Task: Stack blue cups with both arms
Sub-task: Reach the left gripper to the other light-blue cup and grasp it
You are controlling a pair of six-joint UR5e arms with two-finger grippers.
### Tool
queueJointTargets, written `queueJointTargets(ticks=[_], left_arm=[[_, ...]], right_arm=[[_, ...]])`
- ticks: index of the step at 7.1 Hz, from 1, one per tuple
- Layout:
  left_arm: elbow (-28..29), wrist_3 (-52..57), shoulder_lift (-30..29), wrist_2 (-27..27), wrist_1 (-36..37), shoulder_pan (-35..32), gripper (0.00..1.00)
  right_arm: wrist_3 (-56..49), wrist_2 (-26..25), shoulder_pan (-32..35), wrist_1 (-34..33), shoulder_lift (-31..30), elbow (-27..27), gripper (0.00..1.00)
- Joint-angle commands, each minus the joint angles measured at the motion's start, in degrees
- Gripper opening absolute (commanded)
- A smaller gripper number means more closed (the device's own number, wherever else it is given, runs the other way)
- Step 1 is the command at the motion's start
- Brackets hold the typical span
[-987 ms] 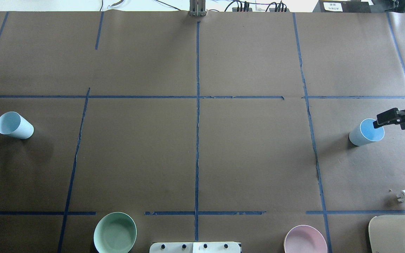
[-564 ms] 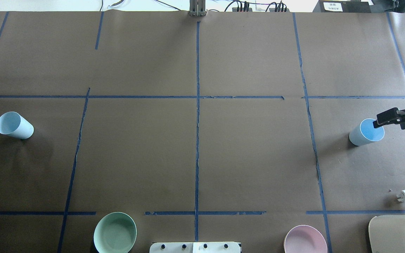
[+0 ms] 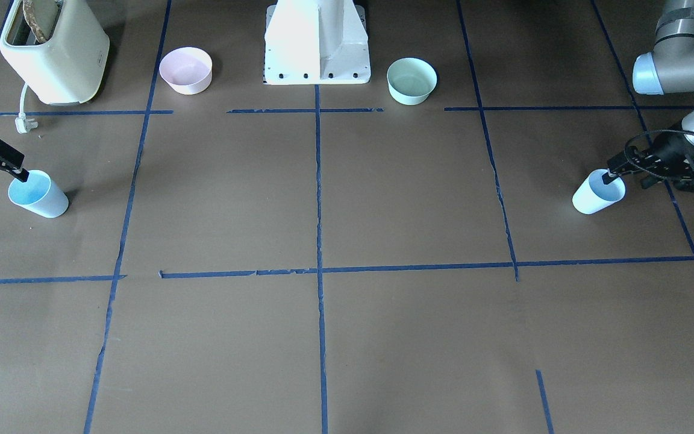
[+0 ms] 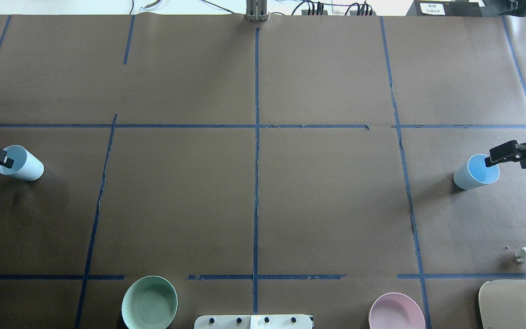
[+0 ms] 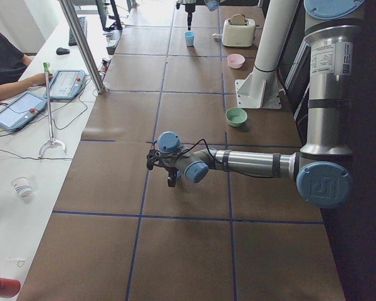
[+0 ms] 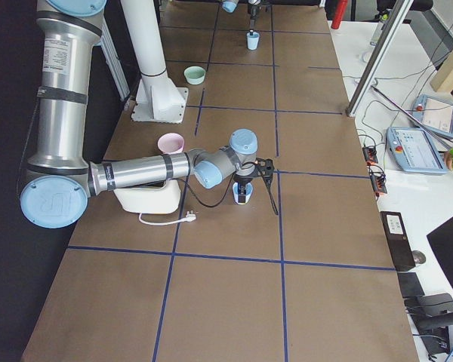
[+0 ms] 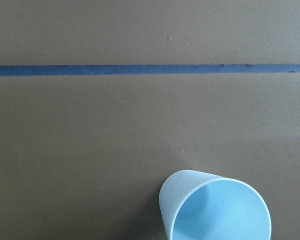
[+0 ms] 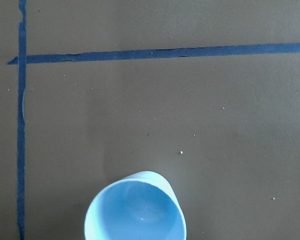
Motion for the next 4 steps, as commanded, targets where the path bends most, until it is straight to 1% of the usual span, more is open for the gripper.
queueJointTargets(ticks=[1,2,3,4], left_arm=[[1.0,-0.2,-0.5,0.8,0.0,0.6,0.60],[1.0,-2.5,-0.6,0.8,0.0,0.6,0.16],[0.9,-4.0,-1.6,0.5,0.1,0.6,0.03],[0.4,-4.2,-1.6,0.1,0.0,0.6,0.00]], right_arm=[[0.0,0.0,0.0,0.0,-0.1,-0.1,1.00],[0.0,0.0,0.1,0.0,-0.1,-0.2,1.00],[0.0,0.0,0.0,0.0,0.0,-0.2,1.00],[0.0,0.0,0.0,0.0,0.0,-0.2,1.00]])
